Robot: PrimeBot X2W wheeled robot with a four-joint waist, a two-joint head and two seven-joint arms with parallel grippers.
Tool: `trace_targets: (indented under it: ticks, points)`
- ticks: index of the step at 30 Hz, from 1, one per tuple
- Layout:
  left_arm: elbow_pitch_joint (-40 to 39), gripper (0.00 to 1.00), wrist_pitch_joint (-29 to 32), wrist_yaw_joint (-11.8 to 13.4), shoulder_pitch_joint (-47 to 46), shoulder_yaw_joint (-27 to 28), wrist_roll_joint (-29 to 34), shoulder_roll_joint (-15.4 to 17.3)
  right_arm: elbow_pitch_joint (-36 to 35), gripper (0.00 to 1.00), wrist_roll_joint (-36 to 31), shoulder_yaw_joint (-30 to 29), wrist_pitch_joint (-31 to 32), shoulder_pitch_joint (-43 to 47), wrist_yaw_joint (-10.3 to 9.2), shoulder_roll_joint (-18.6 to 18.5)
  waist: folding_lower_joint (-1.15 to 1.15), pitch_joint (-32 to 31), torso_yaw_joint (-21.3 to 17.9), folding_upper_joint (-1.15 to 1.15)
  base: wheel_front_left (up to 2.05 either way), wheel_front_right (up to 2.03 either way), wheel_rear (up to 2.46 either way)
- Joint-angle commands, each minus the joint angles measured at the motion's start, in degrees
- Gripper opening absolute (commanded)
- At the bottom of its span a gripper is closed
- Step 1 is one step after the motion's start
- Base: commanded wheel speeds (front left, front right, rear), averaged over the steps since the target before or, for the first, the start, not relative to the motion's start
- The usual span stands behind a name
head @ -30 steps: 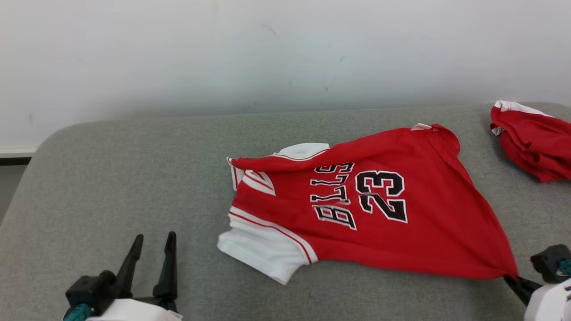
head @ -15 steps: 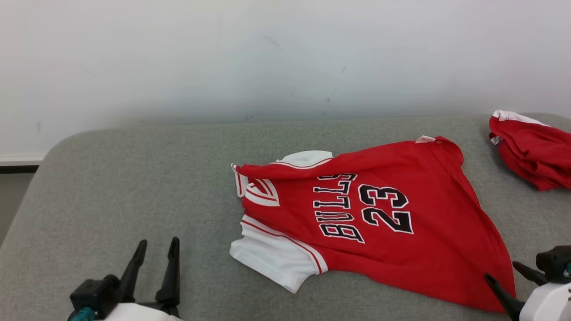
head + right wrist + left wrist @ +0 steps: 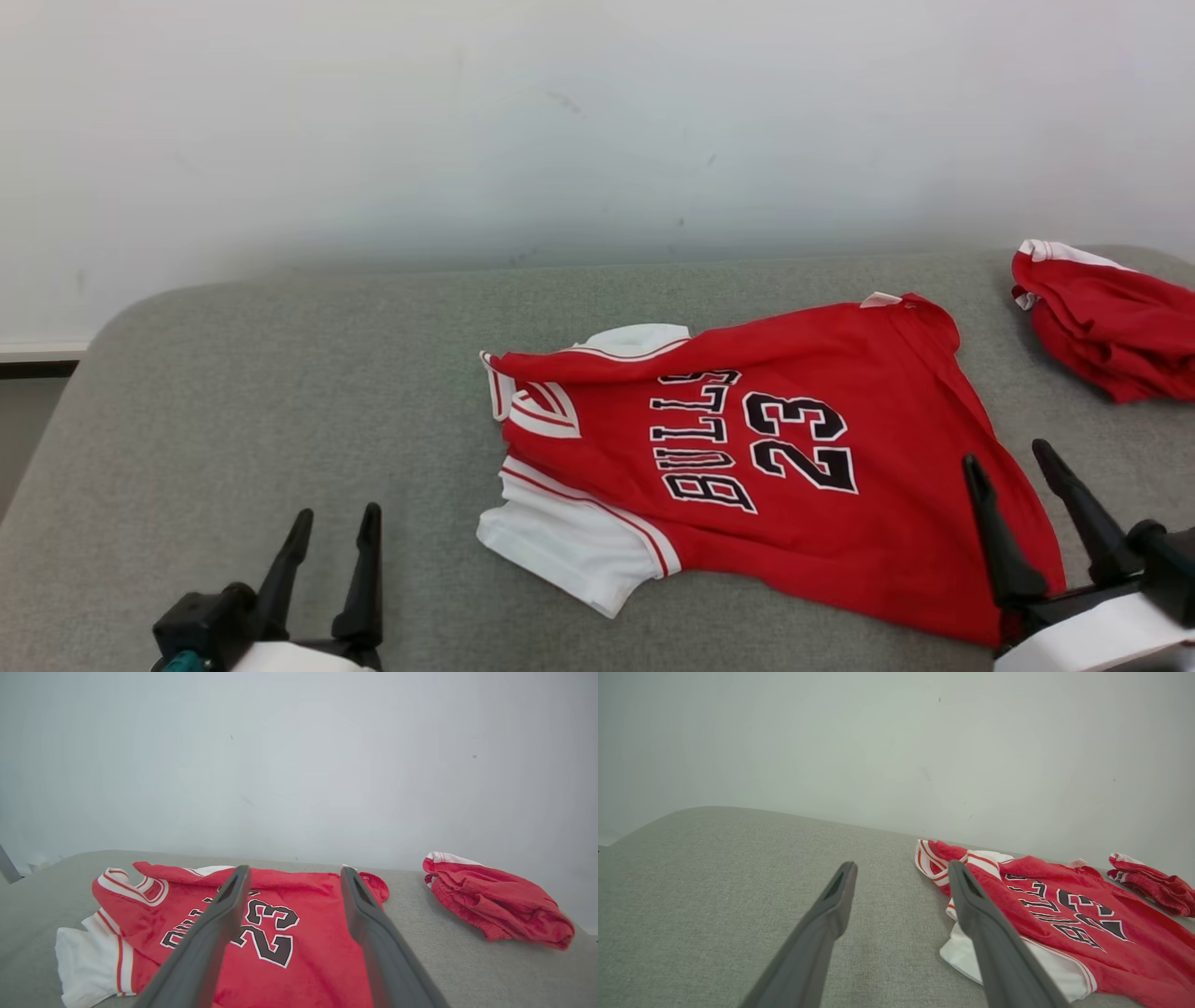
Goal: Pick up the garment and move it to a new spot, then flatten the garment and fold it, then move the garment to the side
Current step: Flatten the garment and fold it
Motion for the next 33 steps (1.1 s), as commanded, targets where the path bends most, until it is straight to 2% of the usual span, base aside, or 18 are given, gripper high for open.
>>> trace_targets:
  ticks: [1,3,7,18,23,28,33]
  points:
    - [-0.4,1.00,0.0,0.1,0.0,0.0,0.5,-0.2,1.7,1.00,-1.7,-1.1,-3.4,0.6,-0.13,3.1,0.00,0.2,-0.3,0.00,0.00,0.00,0.00]
    - [-0.3,1.00,0.0,0.1,0.0,-0.2,0.6,-0.3,3.4,1.00,-1.9,-1.3,-6.0,0.5,-0.13,6.1,0.00,0.4,-0.4,0.00,0.00,0.00,0.00]
    - [-0.4,1.00,0.0,0.1,-0.3,-0.6,0.4,-0.4,6.3,1.00,-3.5,-0.4,-9.0,-0.2,-0.13,8.4,0.00,0.7,-0.8,0.00,0.00,0.00,0.00]
    - [2.6,1.00,1.8,0.1,-3.4,-5.5,0.5,2.4,9.6,1.00,-3.8,0.6,-10.4,-2.7,-0.13,7.9,0.00,1.5,-2.9,0.00,0.00,0.00,0.00]
    - [7.3,1.00,10.7,0.1,-6.9,-9.1,-2.3,4.9,10.6,1.00,-3.4,1.6,-10.7,-3.4,-0.13,8.2,0.00,2.4,-4.8,0.00,0.00,0.00,0.00]
    - [11.1,1.00,18.1,0.1,-9.7,-13.5,-5.0,9.2,11.5,1.00,-3.4,2.1,-11.1,-4.2,-0.13,8.4,0.00,3.8,-7.1,0.00,0.00,0.00,0.00]
    - [13.8,1.00,20.4,0.1,-12.0,-17.4,-8.3,12.5,12.4,1.00,-3.0,2.3,-11.6,-5.0,-0.13,8.7,0.00,4.9,-9.0,0.00,0.00,0.00,0.00]
